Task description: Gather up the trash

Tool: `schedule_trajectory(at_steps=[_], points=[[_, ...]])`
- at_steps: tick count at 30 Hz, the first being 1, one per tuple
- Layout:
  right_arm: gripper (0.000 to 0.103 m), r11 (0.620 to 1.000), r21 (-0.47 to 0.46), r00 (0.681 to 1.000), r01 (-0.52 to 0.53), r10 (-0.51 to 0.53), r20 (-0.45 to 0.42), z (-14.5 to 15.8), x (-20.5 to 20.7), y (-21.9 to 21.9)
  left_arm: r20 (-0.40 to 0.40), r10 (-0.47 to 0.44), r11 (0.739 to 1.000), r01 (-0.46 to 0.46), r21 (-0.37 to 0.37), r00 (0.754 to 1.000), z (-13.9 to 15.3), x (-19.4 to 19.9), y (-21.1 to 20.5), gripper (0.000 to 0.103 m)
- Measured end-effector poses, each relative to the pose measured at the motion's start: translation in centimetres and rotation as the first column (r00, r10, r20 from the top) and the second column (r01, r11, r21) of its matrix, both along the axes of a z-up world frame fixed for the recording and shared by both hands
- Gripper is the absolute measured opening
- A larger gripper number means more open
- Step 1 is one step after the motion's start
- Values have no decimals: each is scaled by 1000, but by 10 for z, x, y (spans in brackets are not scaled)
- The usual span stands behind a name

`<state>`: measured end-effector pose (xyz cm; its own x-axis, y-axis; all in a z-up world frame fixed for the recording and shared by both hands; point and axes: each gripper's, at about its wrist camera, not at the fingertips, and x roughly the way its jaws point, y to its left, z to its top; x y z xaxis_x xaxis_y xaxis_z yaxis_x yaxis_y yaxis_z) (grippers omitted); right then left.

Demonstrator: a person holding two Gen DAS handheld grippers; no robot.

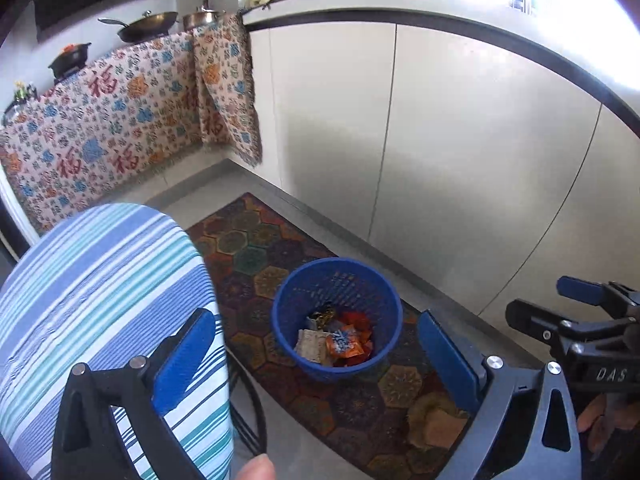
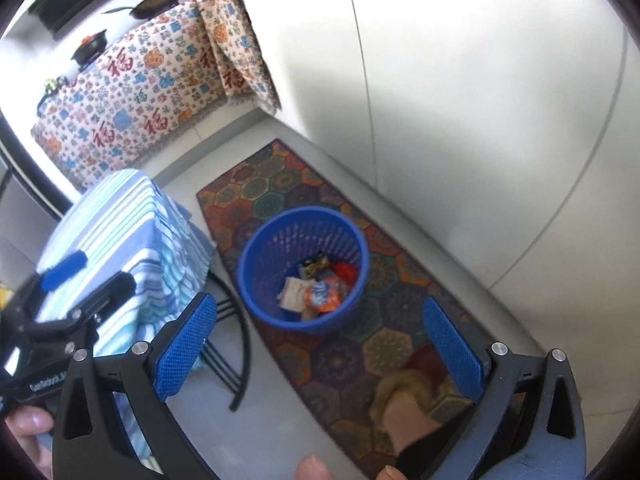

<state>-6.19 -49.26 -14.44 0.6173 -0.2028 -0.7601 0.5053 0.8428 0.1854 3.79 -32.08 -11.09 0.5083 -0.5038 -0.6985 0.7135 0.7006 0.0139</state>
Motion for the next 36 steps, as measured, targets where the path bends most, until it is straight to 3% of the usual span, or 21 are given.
schedule_trajectory(at_steps=[6,20,36], points=[[103,997,-74,1000,14,-13,9,12,-17,17,85,40,998,-45,48,996,15,-21,12,103],[103,996,-83,999,-31,31,7,24,-35,37,-33,21,998,-19,54,999,23,-30,24,103],[103,995,-88,999,-45,46,11,26,-37,42,-36,22,999,-20,48,999,27,-29,23,103]])
